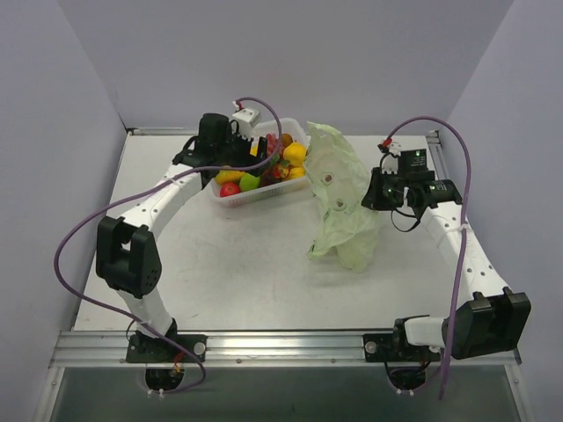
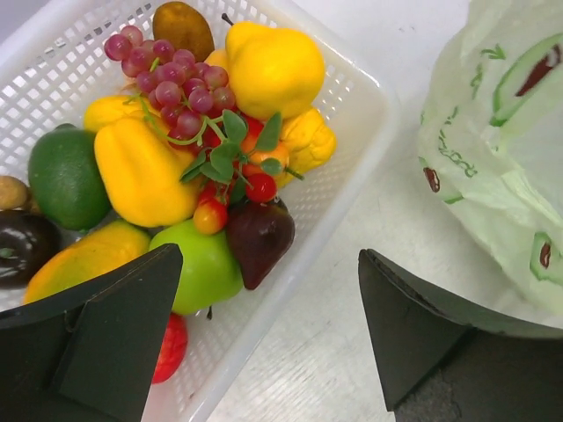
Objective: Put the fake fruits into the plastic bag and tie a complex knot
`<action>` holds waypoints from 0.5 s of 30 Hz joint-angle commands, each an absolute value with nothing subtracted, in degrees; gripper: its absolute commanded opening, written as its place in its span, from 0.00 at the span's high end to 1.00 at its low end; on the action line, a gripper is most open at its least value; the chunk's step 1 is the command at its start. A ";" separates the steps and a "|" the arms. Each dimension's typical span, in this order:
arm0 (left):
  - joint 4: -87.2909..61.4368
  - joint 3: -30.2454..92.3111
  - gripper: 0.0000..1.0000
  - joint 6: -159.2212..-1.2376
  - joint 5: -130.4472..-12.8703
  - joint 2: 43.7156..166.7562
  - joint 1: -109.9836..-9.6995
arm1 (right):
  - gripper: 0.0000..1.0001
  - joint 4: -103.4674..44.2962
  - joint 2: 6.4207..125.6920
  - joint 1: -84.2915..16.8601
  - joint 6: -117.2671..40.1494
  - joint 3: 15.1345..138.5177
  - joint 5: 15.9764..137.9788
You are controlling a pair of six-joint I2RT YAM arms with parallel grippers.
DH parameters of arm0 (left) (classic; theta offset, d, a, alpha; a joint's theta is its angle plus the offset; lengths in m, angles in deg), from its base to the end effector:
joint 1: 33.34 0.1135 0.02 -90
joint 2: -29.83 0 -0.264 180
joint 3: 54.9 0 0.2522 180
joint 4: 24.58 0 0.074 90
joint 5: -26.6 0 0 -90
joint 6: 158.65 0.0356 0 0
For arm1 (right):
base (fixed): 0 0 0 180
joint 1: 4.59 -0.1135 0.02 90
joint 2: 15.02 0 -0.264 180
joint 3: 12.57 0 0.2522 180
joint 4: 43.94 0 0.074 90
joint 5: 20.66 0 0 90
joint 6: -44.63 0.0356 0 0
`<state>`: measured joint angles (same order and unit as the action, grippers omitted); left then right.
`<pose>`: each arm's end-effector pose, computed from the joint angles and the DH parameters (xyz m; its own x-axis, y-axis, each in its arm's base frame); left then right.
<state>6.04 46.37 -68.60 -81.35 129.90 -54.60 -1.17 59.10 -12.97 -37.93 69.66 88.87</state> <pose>0.3802 -0.1597 0.3257 -0.4573 0.1788 -0.8712 0.5955 0.7891 -0.1506 0.2811 0.0534 0.3418 -0.6109 0.0334 -0.7910 -0.3331 0.8955 0.2950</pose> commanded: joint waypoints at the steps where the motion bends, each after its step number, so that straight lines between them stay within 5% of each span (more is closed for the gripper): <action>1: 1.83 50.18 0.07 -76.90 -76.59 134.59 -55.31 | 1.00 -2.67 57.13 -13.64 -36.50 68.78 88.15; 15: 7.98 55.28 0.19 -82.18 -64.19 143.65 -59.36 | 1.00 -3.73 58.54 -14.34 -33.95 68.78 86.30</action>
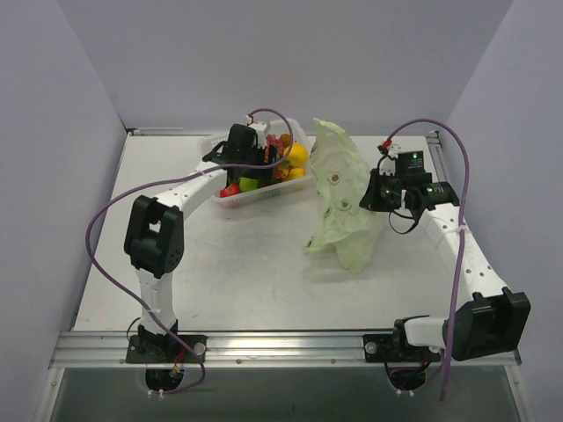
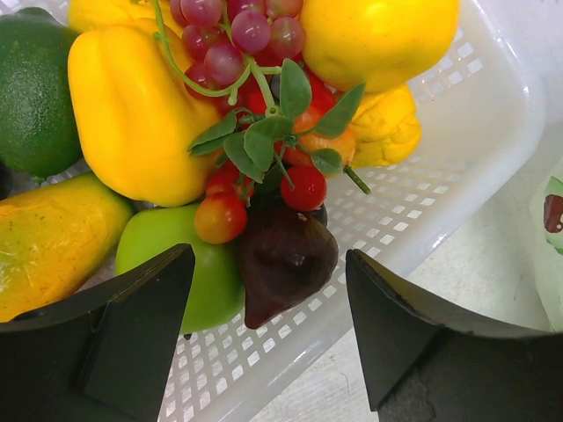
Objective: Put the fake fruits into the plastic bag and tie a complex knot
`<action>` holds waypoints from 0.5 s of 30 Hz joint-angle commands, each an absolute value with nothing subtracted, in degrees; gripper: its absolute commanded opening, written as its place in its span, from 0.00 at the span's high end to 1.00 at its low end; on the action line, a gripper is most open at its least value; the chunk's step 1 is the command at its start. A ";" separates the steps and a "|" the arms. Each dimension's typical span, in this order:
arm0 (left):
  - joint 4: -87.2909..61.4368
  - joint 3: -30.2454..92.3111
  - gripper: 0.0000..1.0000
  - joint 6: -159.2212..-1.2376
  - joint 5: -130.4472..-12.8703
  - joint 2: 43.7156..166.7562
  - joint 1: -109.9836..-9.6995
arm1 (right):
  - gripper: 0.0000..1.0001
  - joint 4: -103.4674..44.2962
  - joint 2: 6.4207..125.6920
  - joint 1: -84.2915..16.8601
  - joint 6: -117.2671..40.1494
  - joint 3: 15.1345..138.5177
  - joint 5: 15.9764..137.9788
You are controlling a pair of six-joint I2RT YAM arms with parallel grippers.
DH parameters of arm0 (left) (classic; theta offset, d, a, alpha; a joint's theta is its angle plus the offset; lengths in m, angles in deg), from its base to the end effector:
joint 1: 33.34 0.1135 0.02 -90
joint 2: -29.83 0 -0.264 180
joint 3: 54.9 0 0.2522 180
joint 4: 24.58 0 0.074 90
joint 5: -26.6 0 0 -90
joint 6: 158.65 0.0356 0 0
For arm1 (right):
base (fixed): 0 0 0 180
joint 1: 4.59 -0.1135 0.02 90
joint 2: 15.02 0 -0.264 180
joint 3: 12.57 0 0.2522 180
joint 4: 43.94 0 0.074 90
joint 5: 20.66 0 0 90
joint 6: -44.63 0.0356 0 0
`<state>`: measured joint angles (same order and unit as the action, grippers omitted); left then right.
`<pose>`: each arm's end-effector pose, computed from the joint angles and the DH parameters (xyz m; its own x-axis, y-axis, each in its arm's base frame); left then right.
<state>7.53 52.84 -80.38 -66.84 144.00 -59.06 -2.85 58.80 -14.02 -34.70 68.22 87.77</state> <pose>0.4174 -0.2035 0.2579 -0.6463 0.0861 -0.7582 0.3514 0.9156 -0.1956 0.2803 0.0580 0.3372 -0.6204 0.0750 -0.7807 -0.3040 0.8946 0.3275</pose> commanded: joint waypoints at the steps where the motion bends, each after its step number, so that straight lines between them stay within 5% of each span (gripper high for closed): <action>1: 7.90 54.76 0.20 -82.27 -64.36 143.74 -59.44 | 1.00 -3.64 58.71 -14.26 -34.03 68.87 86.21; 15: 8.86 55.63 0.24 -84.73 -66.82 148.30 -60.06 | 1.00 -4.17 59.95 -14.26 -33.68 68.43 85.42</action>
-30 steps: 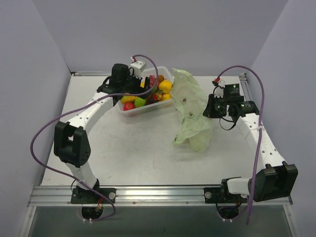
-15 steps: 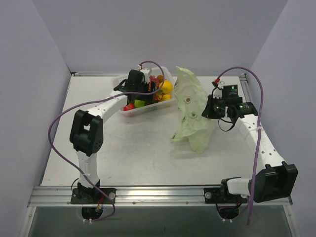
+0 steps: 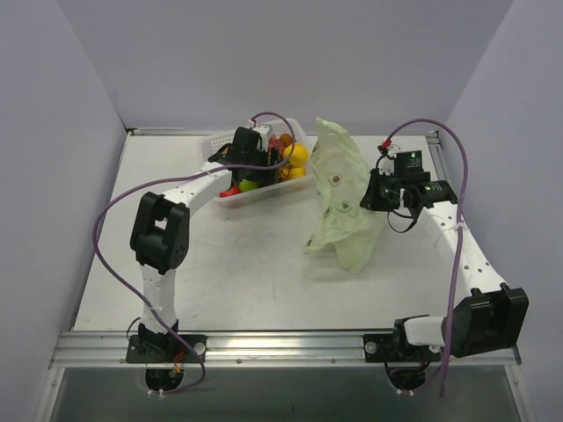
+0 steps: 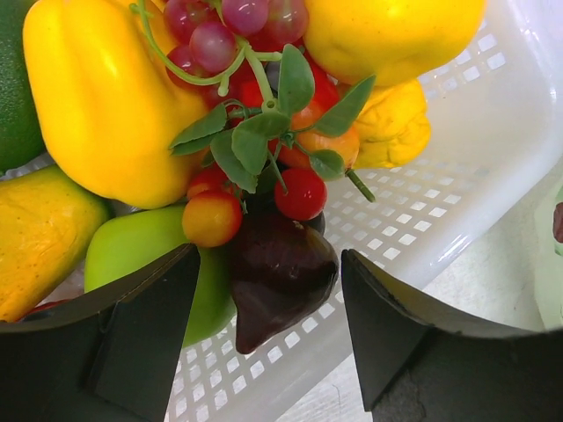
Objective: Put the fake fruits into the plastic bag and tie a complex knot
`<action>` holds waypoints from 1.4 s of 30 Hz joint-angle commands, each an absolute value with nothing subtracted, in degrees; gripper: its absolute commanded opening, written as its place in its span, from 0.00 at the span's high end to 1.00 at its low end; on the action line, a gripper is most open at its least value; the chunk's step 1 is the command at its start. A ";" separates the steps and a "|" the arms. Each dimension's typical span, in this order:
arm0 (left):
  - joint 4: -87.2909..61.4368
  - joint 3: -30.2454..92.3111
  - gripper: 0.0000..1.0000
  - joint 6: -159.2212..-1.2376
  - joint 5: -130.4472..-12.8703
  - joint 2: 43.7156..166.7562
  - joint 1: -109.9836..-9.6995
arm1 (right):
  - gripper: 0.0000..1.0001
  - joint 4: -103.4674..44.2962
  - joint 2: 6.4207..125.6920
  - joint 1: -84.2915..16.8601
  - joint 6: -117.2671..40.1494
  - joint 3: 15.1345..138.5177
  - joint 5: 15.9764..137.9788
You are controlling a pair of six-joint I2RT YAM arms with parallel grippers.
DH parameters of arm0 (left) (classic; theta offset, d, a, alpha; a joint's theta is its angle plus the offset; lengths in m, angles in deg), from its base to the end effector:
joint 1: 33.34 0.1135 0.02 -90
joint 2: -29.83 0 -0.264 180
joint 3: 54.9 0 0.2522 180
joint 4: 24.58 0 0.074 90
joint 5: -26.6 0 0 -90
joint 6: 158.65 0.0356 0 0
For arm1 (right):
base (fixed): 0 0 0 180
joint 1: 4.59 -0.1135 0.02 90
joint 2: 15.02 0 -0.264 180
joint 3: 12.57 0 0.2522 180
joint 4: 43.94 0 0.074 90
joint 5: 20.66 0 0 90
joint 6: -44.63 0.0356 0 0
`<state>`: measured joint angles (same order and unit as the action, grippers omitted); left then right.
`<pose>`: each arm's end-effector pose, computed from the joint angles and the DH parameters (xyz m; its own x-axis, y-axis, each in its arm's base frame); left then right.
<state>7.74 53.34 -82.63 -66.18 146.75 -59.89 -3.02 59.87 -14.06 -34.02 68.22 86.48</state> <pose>0.4210 -0.2123 0.2390 -0.6853 0.0727 -0.7247 0.3232 0.9220 -0.2132 0.2848 0.0581 0.3323 -0.6328 0.0851 -0.7697 -0.2762 0.9038 0.3270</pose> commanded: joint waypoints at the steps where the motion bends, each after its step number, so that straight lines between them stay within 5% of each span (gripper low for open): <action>1: 8.95 55.89 0.24 -84.99 -67.09 148.48 -60.15 | 1.00 -4.34 60.03 -14.26 -33.68 68.34 85.51; 13: 10.62 56.86 0.56 -85.96 -70.08 145.85 -59.97 | 1.00 -4.95 60.74 -14.34 -33.77 68.52 85.77; 21: 6.42 56.16 0.58 -85.17 -72.53 138.21 -59.89 | 1.00 -5.48 61.09 -14.43 -33.25 68.78 87.00; 32: -9.93 45.00 0.59 -96.32 -92.12 125.99 -61.46 | 1.00 -5.92 61.44 -14.43 -27.98 69.92 95.69; 42: -13.46 45.52 0.59 -97.22 -92.06 127.29 -68.22 | 1.00 -11.81 61.71 -12.59 -18.22 65.45 107.30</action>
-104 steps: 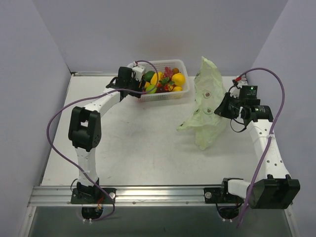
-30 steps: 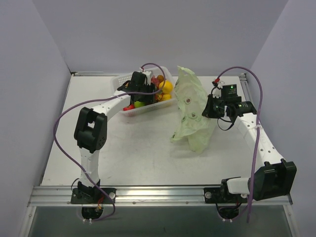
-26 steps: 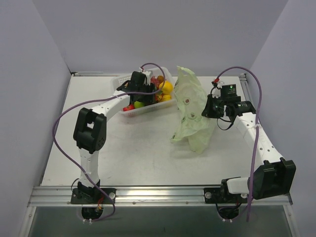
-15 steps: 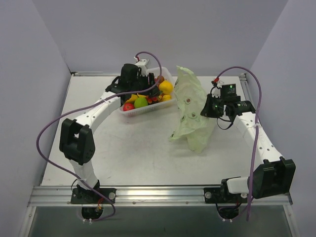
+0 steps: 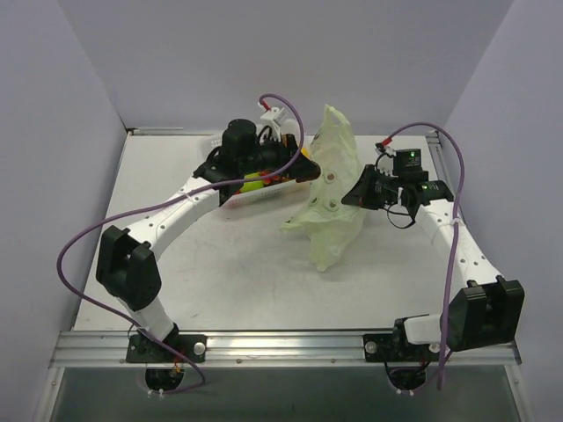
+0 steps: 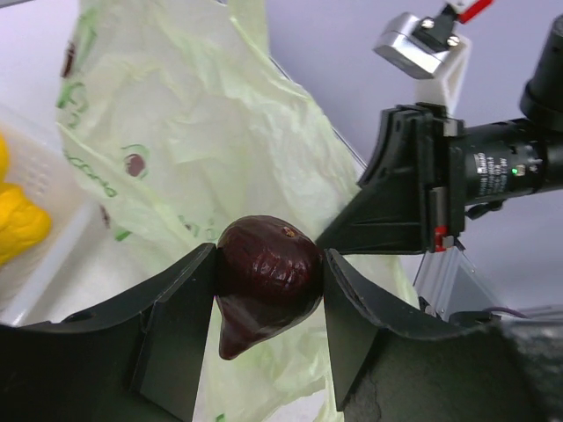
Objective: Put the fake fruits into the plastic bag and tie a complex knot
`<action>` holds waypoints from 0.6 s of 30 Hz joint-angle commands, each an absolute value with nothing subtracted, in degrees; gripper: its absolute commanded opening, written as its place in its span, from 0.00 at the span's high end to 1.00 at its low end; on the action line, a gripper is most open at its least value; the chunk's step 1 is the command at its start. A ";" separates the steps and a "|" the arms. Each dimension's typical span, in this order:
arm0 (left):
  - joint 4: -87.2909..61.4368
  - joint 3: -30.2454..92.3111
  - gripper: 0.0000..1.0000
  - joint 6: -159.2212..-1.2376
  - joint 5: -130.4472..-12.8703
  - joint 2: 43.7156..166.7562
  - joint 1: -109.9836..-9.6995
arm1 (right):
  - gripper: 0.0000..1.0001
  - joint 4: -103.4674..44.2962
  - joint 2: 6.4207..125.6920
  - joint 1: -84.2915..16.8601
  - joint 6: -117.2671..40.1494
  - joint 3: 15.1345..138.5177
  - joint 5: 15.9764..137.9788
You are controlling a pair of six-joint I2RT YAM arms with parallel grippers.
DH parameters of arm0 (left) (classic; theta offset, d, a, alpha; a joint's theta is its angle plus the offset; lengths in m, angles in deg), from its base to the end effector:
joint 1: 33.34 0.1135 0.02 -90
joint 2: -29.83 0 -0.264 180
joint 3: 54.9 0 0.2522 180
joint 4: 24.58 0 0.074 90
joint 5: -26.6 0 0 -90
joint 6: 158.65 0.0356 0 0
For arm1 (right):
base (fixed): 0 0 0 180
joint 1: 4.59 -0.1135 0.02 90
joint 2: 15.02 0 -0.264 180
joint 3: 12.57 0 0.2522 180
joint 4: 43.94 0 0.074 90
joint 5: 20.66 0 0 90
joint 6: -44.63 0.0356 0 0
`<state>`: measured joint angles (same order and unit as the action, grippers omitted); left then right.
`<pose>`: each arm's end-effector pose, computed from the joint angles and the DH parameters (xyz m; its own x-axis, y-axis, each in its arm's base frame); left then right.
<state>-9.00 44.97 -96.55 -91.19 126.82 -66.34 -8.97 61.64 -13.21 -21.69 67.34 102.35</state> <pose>0.3322 -0.2355 0.3650 -0.5669 -0.1254 -0.8142 0.6767 0.4928 -0.5471 0.2929 0.0640 0.3301 -0.7106 0.2329 -0.6640 -0.3259 0.7273 0.6040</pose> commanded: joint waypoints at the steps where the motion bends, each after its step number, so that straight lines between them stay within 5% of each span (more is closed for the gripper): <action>1: -13.63 45.70 0.59 -97.21 -91.96 127.82 -68.76 | 1.00 -11.99 61.70 -12.33 -18.30 64.92 107.65; 11: -10.92 52.03 0.54 -94.75 -85.29 138.01 -75.53 | 1.00 -12.16 59.07 -8.02 -21.46 57.01 107.75; 18: -9.15 54.31 0.20 -96.25 -86.86 141.89 -75.71 | 1.00 -12.25 58.63 -6.79 -23.13 54.46 106.87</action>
<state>-8.43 50.50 -96.33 -86.88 142.84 -76.02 -11.79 60.87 -7.11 -21.34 55.21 106.50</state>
